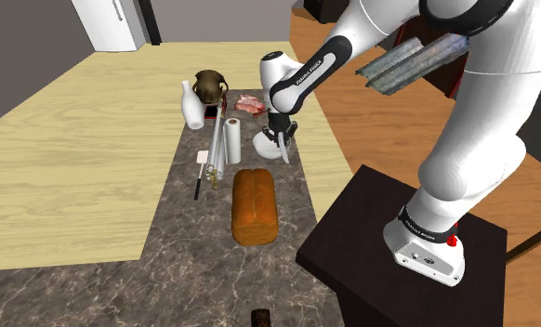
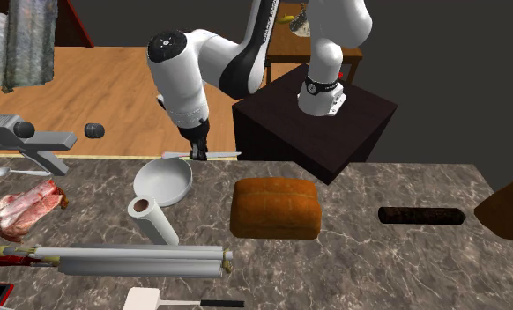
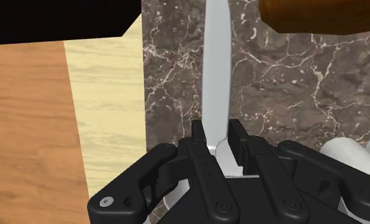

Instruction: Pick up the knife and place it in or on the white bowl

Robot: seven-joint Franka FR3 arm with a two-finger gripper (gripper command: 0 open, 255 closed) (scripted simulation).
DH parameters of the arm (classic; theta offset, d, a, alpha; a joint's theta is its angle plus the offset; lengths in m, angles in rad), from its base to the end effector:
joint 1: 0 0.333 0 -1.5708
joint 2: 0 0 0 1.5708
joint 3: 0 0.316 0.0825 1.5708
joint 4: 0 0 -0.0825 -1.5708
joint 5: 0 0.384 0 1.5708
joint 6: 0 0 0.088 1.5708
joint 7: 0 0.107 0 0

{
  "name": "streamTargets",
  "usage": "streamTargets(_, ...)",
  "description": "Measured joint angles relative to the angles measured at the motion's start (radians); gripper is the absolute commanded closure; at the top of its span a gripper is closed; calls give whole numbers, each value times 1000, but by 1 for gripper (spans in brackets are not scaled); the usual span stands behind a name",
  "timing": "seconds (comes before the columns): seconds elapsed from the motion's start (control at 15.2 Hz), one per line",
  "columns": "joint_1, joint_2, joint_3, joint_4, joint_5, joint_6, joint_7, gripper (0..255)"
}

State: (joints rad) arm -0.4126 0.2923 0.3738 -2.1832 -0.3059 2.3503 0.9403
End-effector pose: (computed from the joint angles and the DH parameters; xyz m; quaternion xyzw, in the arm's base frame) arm 0.5477 -0.0252 0.2546 0.9261 -0.3710 -0.0203 0.0654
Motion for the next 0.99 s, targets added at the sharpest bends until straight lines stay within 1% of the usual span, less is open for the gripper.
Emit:
streamTargets(0.2,-3,92,-25,126,-26,-36,-26,255)
streamTargets(0.46,-2,206,-49,317,-41,-112,-70,255)
streamTargets(0.59,2,268,-59,432,-44,-163,-97,255)
streamTargets(0.66,5,292,-63,465,-47,-172,-102,255)
streamTargets(0.79,8,320,-69,492,-53,-172,-104,255)
streamTargets(0.99,11,347,-76,495,-63,-150,-98,255)
